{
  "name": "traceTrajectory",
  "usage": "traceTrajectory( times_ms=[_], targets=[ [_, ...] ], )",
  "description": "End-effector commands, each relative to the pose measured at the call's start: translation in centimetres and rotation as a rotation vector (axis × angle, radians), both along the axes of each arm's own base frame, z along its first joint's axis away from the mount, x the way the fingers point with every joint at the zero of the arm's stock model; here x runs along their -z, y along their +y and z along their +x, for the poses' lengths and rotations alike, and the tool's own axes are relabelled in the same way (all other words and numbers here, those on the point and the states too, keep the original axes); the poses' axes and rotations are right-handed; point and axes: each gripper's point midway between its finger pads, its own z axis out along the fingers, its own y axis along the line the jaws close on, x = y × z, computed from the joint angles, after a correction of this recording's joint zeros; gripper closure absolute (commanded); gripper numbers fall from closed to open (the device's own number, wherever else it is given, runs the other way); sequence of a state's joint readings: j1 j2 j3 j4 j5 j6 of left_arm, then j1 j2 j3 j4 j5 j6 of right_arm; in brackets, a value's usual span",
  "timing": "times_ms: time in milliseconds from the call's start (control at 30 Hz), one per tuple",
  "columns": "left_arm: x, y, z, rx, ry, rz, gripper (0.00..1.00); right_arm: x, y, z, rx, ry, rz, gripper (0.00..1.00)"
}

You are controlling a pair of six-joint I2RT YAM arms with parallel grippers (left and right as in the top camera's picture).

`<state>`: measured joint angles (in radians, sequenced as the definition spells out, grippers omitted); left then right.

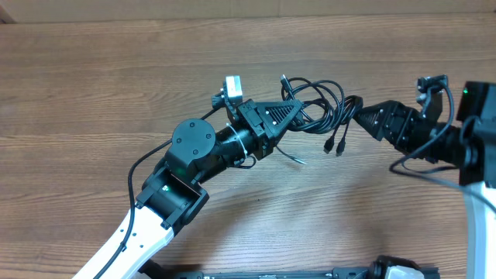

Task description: Untangle cables

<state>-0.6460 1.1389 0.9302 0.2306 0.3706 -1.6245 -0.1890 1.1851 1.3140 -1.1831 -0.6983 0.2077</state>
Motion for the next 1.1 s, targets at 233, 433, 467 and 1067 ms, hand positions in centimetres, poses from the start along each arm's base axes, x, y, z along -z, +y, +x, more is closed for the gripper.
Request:
traceTrajectory(
  times_ms=[233,433,467,1067],
  targets=[
    [-1.8,1.1,0.0,-0.01,-0.043,-0.02,0.96,-1.7,0.1,-0.5,-0.009,-0.068,-0.012,0.22],
    [-1.6,1.0,0.1,-0.017,-0.223,0.097,0.96,-4.6,1.8,-2.6,-0.059,-0.156,0.066,0.21],
    [-1.6,1.0,0.1,-0.018,-0.251,0.114,0.96,-5.0,2.2,-2.9,-0.064,-0.158,0.092,0.21],
    [-1.7,0.4,-0.9,0.032,-0.514,0.255,0.96,-8.1,3.9,-3.0,-0.073,-0.145,0.309,0.38]
  ],
)
